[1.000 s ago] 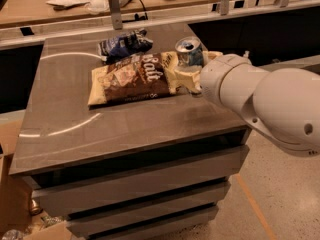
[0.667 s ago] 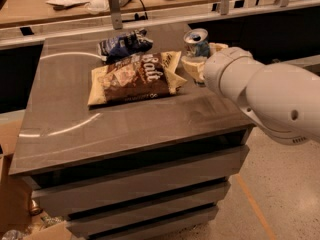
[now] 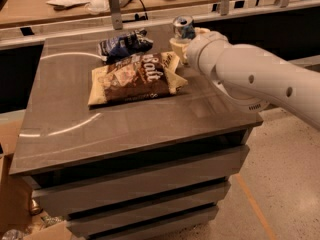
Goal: Move redbull can near blue chip bag
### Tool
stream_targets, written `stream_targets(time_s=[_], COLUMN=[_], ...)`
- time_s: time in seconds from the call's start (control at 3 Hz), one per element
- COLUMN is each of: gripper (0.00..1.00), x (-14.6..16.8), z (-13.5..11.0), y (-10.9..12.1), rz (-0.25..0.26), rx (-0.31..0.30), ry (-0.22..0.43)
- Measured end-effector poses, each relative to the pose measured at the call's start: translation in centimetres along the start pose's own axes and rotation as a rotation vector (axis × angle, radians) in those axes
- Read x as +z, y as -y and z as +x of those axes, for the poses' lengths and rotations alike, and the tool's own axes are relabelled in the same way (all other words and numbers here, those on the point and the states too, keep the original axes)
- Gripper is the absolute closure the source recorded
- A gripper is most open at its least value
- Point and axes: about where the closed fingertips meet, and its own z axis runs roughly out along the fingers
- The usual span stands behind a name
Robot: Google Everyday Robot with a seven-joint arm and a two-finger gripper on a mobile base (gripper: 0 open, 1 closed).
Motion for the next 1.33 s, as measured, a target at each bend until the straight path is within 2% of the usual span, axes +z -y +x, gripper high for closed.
stream_targets(time_s=[0.67, 1.0, 1.33], gripper=[1.00, 1.00, 1.00], x=[8.8, 11.7, 14.9], z=[-1.3, -0.5, -0.1], y=[1.3, 3.5, 2.2], rz=[0.016, 0.059, 0.034], rx=[0.001, 0.023, 0.106], ry=[0.068, 0.102, 0.154])
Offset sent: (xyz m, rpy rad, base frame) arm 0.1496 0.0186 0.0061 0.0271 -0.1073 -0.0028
